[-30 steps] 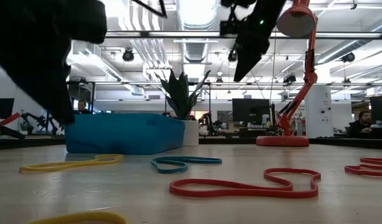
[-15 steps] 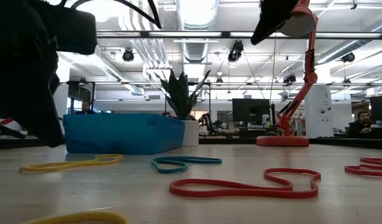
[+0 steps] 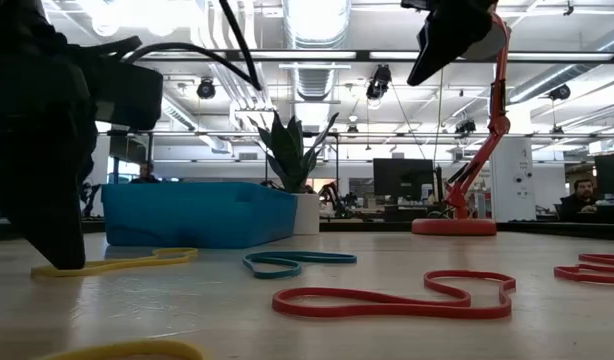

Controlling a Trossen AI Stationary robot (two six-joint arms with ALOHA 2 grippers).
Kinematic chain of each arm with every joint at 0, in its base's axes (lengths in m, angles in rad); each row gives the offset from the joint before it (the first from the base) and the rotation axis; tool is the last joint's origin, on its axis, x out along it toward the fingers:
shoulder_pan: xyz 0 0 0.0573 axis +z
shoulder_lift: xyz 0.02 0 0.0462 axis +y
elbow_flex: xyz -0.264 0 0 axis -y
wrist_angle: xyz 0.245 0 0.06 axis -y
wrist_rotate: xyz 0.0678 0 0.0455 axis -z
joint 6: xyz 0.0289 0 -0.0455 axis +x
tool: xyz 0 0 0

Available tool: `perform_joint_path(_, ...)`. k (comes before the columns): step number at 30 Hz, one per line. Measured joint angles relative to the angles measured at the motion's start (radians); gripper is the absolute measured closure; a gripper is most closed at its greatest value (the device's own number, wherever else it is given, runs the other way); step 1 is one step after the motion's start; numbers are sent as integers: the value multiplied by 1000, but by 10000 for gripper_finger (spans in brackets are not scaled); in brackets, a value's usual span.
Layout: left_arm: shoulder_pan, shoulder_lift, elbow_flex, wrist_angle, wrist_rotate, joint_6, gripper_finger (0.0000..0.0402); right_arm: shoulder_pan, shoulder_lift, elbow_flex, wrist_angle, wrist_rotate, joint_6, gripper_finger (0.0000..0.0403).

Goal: Pick and place rubber bands into bin
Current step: Put the yellow rubber band into the blue bin

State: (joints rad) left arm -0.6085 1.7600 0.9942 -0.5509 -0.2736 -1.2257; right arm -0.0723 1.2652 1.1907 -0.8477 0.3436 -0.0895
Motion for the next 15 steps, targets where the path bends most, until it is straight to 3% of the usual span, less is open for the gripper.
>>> perform_joint_path(5, 17, -2, -10, 35, 16, 1, 249, -1, 0, -30, 42, 0, -15, 218)
perform_joint_path(15, 18, 3, -50, 189, 31, 0, 372, -5, 0, -55, 73, 0, 28, 218)
